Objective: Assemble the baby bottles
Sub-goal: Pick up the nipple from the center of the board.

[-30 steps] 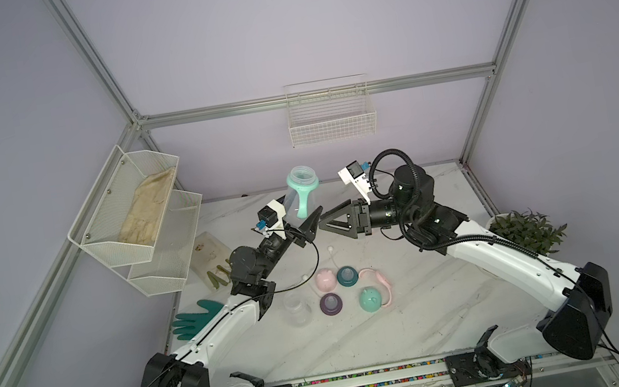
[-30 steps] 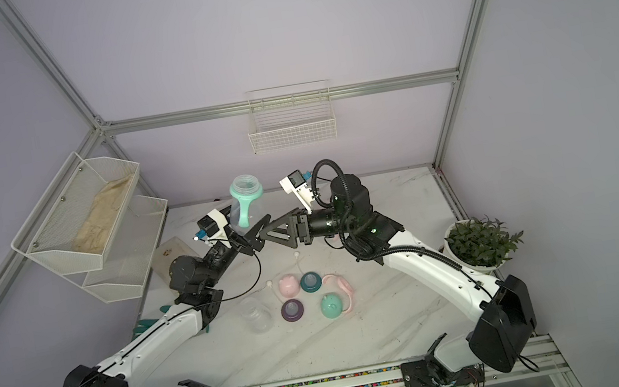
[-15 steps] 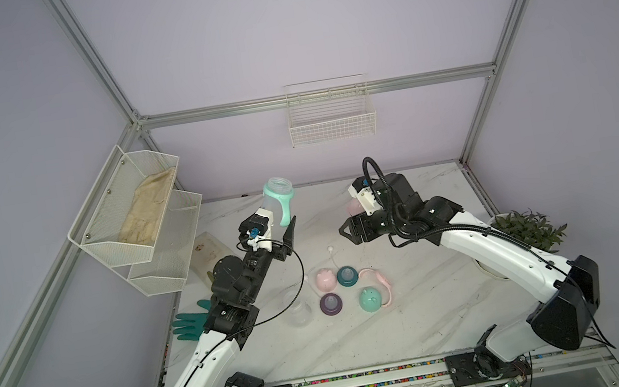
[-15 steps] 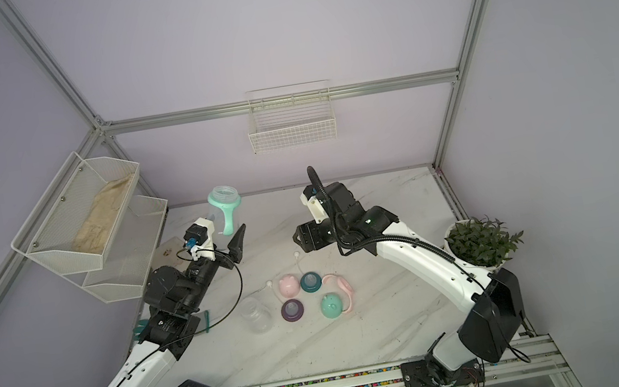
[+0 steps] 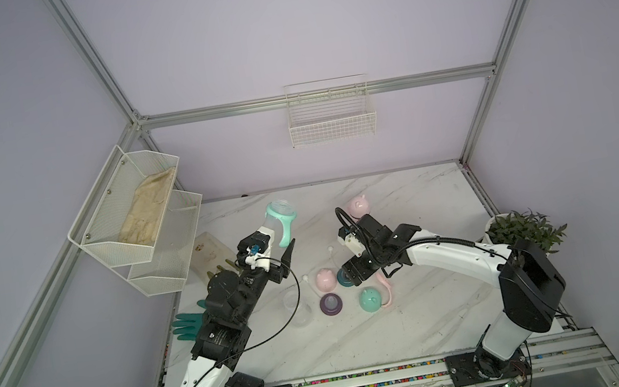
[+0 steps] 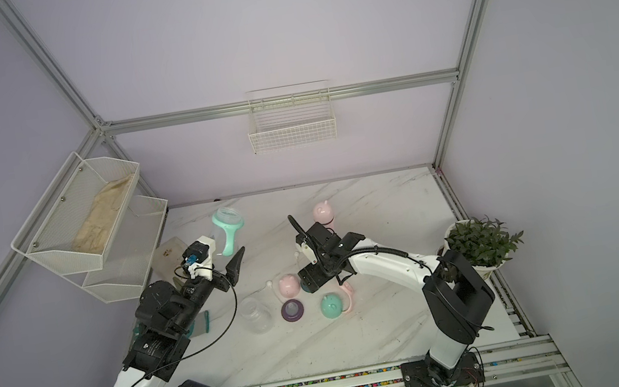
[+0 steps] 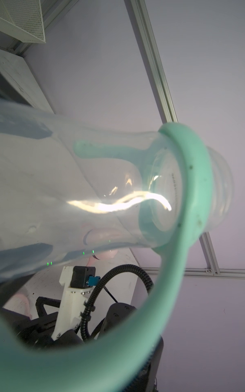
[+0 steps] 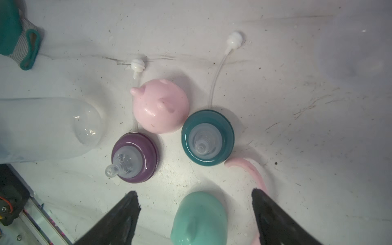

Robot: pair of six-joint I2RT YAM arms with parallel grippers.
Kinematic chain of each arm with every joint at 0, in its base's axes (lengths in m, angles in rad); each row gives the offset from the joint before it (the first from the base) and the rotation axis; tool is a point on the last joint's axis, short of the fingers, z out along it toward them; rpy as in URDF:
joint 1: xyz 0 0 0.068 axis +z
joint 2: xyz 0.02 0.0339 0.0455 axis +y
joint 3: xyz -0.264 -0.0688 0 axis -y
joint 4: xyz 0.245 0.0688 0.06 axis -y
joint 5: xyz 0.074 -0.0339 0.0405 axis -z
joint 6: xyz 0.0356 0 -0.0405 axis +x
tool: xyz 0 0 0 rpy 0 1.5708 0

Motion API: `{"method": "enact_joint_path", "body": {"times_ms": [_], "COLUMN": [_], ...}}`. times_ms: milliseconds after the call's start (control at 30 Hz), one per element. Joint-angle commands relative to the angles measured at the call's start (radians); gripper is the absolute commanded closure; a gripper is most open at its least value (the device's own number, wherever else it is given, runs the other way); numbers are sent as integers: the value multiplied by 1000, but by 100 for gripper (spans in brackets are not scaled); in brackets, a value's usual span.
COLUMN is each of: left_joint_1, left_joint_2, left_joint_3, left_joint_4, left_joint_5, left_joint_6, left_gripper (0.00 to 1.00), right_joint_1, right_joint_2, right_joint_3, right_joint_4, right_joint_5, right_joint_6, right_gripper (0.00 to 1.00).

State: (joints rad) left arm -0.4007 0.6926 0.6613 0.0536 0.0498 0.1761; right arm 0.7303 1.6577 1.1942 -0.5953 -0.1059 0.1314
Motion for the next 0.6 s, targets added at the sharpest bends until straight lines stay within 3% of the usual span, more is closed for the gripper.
{"method": "enact_joint_path", "body": {"times_ms": [0,133,567], "left_joint_1": [-3,-2,-3], "left_joint_2": [-24,-24,-27], "left_joint_3": [-13,-12,-9], "left_joint_4": [24,16,8], "left_joint_5": [18,28,36], "left_joint_6": [-5,-6,-5], "left_gripper": [100,100,100], "right_joint_1": [18,27,33], "right_joint_2": [37,86,206], "right_joint_3": [-27,-37,-5], "right_joint_4": [87,124,204], "right_joint_5": [32,83,84], "right_joint_6": [-38,-56,-92], "right_gripper": [12,12,12]}}
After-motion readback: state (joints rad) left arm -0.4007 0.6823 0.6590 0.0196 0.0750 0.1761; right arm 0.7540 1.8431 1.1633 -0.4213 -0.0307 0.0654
